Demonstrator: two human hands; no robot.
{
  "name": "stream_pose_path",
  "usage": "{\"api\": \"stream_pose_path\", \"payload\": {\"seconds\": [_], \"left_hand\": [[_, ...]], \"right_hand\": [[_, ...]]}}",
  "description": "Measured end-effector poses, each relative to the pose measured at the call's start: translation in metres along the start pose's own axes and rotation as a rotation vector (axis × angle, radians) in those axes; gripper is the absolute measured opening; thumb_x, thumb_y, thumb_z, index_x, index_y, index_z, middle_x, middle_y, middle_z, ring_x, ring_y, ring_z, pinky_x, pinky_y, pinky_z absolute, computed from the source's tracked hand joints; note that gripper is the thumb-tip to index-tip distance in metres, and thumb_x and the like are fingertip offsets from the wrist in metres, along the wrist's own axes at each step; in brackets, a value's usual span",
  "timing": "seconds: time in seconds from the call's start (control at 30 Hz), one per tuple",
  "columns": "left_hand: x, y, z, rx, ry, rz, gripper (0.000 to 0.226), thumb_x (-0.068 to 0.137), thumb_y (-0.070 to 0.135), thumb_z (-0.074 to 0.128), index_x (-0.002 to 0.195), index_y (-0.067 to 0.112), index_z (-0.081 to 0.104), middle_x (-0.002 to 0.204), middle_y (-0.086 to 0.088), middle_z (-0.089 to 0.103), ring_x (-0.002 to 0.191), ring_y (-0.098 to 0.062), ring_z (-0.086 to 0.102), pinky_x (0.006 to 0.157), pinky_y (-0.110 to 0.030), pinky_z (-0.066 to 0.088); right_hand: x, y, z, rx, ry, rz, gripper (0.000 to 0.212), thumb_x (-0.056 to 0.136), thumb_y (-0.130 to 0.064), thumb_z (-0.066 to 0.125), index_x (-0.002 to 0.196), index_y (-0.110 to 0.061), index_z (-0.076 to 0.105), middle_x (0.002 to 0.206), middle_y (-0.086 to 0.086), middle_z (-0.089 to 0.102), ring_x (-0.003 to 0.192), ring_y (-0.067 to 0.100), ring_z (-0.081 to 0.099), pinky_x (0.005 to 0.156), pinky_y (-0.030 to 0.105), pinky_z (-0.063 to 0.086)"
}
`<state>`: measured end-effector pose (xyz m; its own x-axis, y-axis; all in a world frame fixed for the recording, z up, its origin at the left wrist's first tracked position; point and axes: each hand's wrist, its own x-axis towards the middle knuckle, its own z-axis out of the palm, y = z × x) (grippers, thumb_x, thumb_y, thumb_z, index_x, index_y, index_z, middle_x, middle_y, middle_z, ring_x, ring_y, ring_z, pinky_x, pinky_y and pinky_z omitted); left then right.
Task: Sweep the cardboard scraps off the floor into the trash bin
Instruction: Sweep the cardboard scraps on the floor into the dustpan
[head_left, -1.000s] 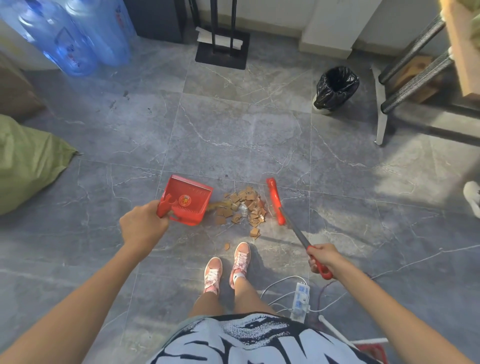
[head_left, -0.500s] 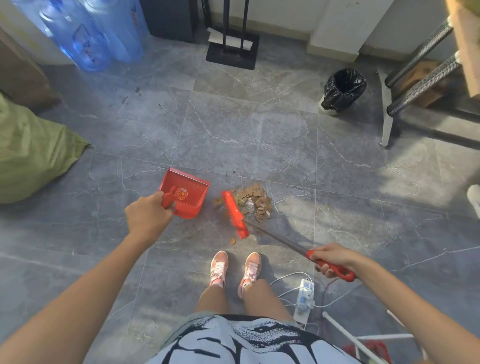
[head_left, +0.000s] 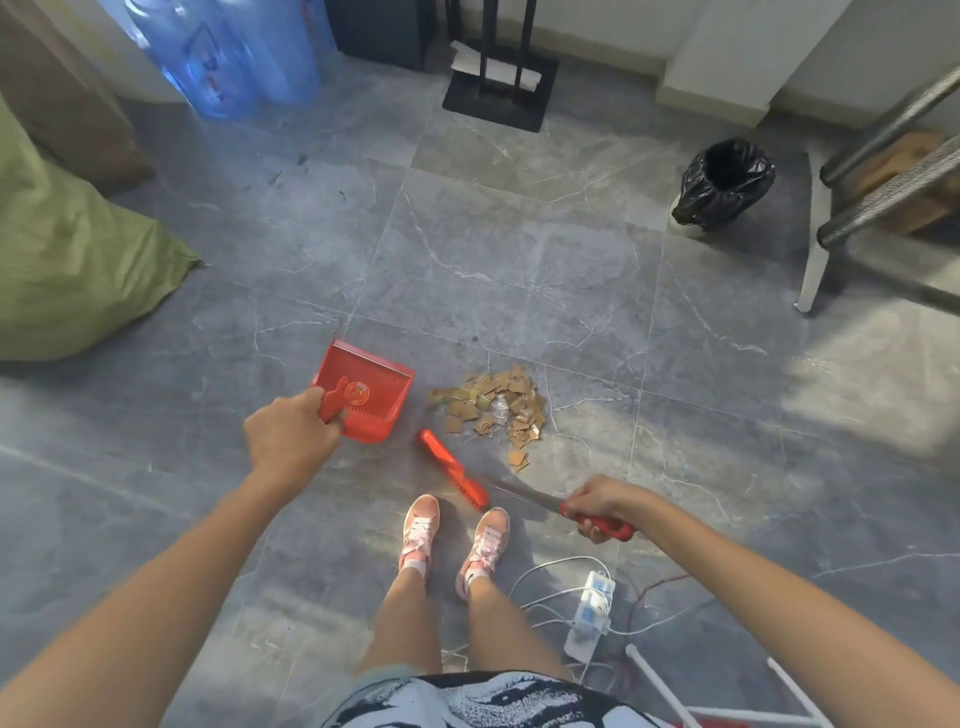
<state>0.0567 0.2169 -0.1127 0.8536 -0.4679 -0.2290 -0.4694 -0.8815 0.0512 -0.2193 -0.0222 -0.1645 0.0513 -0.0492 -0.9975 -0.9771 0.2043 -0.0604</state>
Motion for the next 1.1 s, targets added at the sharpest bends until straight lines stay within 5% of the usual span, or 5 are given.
{"api": "stream_pose_path", "payload": {"seconds": [0.7,0.9,1.1], "left_hand": [[0.013,0.032,-0.004,-0.002,0.02,-0.053,0.029,0.081,0.043,0.062,0.071,0.015,0.064,0.068,-0.014,0.069,0.069,-0.037,0.066,0.058,-0.031,0.043],[0.041,0.041,-0.005,-0.028,0.006,0.0,0.029,0.081,0.043,0.062,0.071,0.016,0.064,0.068,-0.014,0.068,0.069,-0.038,0.066,0.057,-0.03,0.039],[0.076,0.045,-0.013,-0.015,-0.01,0.083,0.028,0.078,0.042,0.066,0.075,0.015,0.066,0.069,-0.014,0.069,0.07,-0.038,0.066,0.056,-0.03,0.037]], "right_hand": [[-0.011,-0.042,-0.115,-0.13,0.183,-0.059,0.01,0.094,-0.001,0.048,0.1,0.001,0.056,0.045,0.006,0.044,0.024,0.011,0.038,0.033,0.014,0.037],[-0.033,-0.065,-0.12,-0.149,0.258,-0.095,0.008,0.095,-0.001,0.045,0.095,-0.001,0.054,0.028,0.0,0.04,0.018,0.01,0.037,0.031,0.007,0.031],[-0.049,-0.089,-0.126,-0.143,0.264,-0.13,0.015,0.094,0.001,0.045,0.102,0.002,0.057,0.048,0.008,0.043,0.02,0.01,0.038,0.031,0.008,0.029]]}}
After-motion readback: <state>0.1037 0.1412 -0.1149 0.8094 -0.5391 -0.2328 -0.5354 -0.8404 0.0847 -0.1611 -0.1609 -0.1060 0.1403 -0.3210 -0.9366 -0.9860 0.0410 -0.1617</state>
